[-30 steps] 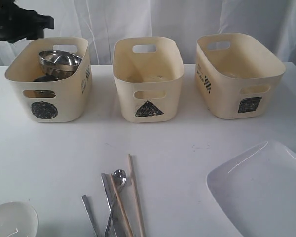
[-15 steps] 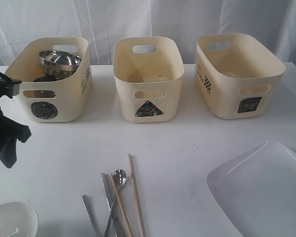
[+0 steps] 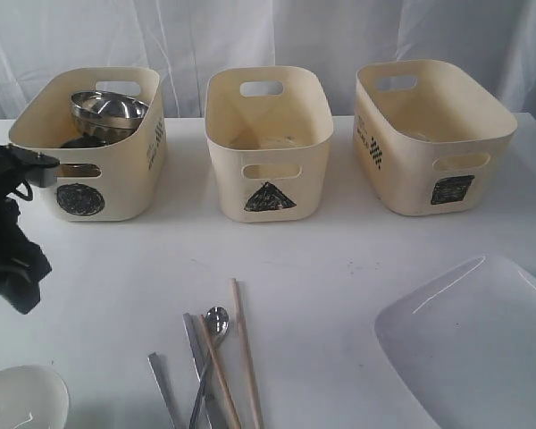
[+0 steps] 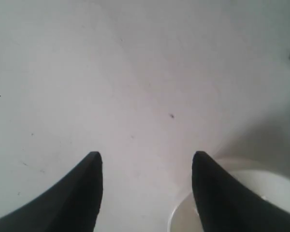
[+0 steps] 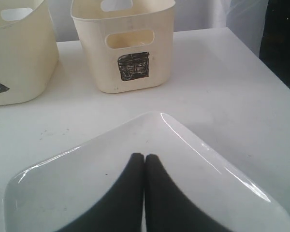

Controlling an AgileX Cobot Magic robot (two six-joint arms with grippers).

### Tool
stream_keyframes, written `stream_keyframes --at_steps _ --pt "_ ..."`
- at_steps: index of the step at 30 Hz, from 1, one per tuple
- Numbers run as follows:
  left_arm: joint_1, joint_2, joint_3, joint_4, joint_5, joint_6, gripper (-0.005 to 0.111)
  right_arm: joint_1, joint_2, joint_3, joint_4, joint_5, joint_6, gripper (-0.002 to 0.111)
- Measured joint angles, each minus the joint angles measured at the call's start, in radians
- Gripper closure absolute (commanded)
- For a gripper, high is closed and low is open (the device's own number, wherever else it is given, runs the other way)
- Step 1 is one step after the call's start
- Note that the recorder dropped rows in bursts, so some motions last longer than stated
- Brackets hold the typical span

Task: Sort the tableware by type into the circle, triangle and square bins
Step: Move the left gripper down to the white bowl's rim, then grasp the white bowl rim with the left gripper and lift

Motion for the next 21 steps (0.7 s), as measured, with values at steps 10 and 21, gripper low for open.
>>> stream_keyframes --at_steps 10,21 --pt "0.000 -0.002 0.204 -0.070 0.015 0.398 0.078 0.000 0.000 0.000 0.000 0.000 0.000 0.108" --pt "0.000 -0.002 0.346 -0.125 -0.296 0.439 0.078 0.000 0.000 0.000 0.000 0.000 0.000 0.108"
